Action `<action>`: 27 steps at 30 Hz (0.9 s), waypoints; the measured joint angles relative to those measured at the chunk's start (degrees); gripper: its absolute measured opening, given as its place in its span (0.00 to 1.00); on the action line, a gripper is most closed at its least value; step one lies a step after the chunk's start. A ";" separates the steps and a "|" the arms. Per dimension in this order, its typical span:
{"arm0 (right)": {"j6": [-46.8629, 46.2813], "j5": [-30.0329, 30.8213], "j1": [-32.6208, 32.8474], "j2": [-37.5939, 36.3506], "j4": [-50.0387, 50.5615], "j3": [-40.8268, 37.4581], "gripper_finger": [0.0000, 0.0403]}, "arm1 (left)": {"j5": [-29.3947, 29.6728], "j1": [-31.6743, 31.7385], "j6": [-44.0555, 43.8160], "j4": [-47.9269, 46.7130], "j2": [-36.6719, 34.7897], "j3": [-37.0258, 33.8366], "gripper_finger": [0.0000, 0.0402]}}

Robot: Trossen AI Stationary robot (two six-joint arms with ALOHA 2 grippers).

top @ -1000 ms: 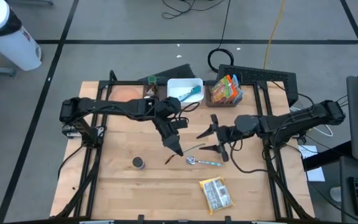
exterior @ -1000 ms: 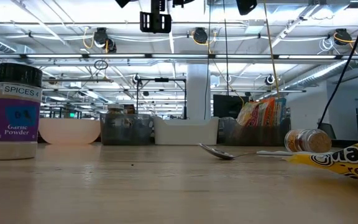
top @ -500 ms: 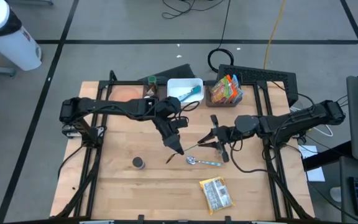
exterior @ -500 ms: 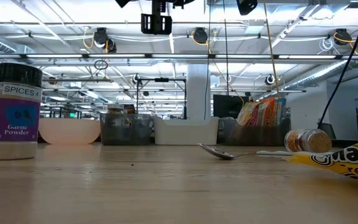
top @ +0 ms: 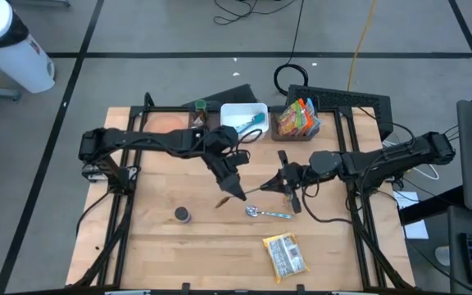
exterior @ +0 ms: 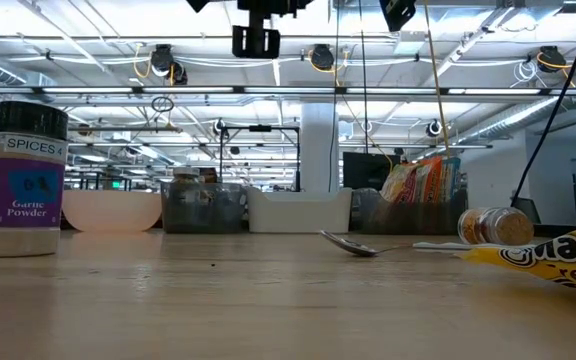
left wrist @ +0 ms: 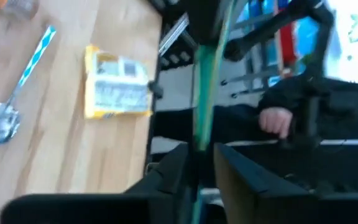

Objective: Pick & Place Food Item
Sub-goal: Put the purple spoon into the white bin

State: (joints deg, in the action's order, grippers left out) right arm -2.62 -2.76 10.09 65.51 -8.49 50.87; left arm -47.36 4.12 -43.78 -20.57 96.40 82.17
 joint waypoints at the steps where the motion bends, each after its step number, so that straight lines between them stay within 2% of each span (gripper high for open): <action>1: -0.31 0.21 -0.02 -0.02 0.02 0.00 0.00 | -0.19 0.20 -1.23 1.14 0.00 0.00 0.22; 3: -0.96 0.17 0.00 -0.02 -0.15 0.00 0.00 | -1.37 0.94 -3.71 4.41 0.00 0.00 0.28; 8: -1.76 1.26 -0.13 -0.51 -0.78 0.17 0.00 | -10.66 4.43 -9.02 11.24 0.07 -0.09 0.39; 15: -5.83 1.24 -2.65 -3.00 1.89 -0.07 0.00 | -12.22 10.75 -5.09 11.33 -3.98 -0.04 0.41; 19: -9.22 1.39 -3.85 -5.15 4.08 -0.02 0.00 | -8.67 14.99 0.01 9.38 -8.34 -0.04 0.38; 23: -14.19 1.37 -4.57 -6.05 3.51 -0.04 0.00 | -1.80 19.06 7.52 3.83 -15.42 0.00 0.36; 27: -19.35 1.46 -6.23 -6.57 2.67 -0.02 0.00 | 11.30 20.62 17.25 -6.01 -23.16 0.02 0.34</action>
State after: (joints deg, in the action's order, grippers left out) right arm -21.97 -1.30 3.86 58.94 -5.82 50.85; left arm -36.06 24.74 -26.53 -26.58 73.24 82.19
